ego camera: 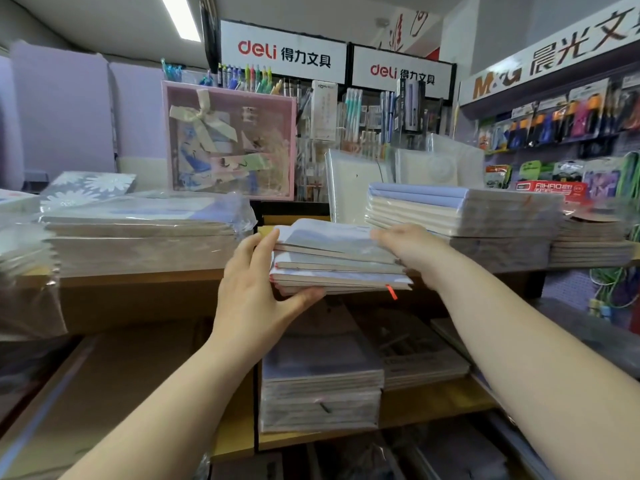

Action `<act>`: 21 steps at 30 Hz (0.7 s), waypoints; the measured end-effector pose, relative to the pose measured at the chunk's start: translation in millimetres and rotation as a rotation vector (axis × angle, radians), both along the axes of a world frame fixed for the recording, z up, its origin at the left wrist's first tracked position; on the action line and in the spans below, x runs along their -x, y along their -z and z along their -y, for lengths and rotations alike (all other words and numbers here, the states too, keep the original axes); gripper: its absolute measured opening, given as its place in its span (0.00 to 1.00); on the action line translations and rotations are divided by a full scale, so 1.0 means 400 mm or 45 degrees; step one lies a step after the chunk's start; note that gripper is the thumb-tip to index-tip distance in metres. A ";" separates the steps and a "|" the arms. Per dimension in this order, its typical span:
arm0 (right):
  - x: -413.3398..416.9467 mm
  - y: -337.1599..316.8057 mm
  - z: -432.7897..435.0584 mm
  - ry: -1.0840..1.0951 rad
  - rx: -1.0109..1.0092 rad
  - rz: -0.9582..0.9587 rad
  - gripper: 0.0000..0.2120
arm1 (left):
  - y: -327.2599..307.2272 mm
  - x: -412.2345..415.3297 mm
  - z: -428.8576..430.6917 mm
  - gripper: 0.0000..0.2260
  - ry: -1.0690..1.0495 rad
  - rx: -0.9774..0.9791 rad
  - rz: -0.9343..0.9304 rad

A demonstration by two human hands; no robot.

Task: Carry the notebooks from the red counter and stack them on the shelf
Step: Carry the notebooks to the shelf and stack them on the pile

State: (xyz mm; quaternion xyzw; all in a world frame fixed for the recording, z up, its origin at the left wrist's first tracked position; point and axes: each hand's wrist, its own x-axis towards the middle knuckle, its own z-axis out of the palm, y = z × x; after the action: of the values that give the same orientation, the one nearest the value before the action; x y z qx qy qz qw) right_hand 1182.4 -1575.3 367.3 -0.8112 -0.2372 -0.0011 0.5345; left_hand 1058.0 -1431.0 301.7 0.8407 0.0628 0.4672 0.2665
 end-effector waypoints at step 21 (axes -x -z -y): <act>-0.067 0.033 -0.005 -0.358 0.170 0.535 0.13 | -0.085 -0.125 -0.031 0.28 -0.084 -0.006 -0.272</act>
State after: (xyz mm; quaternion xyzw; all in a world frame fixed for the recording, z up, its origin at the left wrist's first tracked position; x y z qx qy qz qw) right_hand 1209.4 -1573.5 353.9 -0.7856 -0.4531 -0.0797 0.4136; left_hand 1107.9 -1418.4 335.7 0.8838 0.1173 0.3835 0.2409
